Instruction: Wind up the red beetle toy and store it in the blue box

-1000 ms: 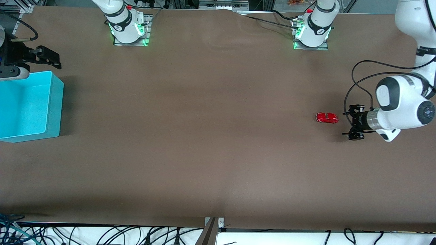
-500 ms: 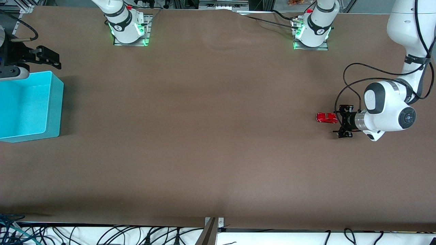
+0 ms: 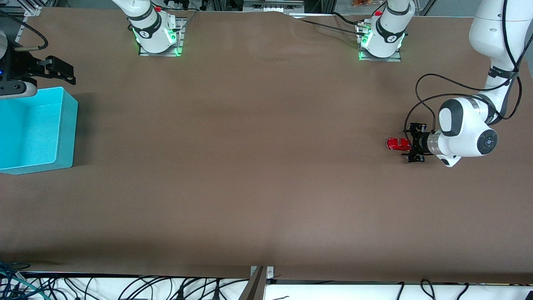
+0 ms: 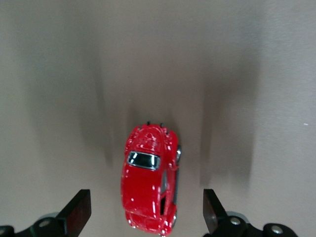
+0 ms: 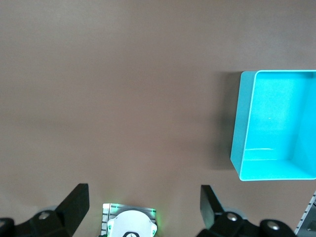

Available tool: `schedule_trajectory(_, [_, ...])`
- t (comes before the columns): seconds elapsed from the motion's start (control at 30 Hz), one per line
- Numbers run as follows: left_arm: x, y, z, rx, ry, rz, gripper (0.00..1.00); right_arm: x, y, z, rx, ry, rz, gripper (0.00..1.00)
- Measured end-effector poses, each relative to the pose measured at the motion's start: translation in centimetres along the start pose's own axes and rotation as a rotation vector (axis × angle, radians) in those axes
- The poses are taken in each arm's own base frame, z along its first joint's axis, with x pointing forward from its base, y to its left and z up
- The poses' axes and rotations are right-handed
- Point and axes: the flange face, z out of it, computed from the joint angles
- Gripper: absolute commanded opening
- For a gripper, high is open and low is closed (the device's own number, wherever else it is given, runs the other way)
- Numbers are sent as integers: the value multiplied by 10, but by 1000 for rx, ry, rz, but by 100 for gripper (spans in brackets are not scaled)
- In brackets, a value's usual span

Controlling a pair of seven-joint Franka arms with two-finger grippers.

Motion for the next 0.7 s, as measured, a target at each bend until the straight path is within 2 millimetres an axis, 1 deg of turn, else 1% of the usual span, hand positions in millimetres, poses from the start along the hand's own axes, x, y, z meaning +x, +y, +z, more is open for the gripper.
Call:
schedule_trajectory(0.03, [0, 0, 0, 0, 0, -1, 0, 0, 0, 0, 0, 0, 0, 100])
schedule_trajectory(0.5, [-1, 1, -4, -12, -14, -25, 0, 0, 0, 0, 0, 0, 0, 100])
schedule_trajectory(0.6, [-5, 3, -5, -19, -13, -38, 0, 0, 0, 0, 0, 0, 0, 100])
schedule_trajectory(0.7, [-16, 6, -9, -30, -13, -43, 0, 0, 0, 0, 0, 0, 0, 100])
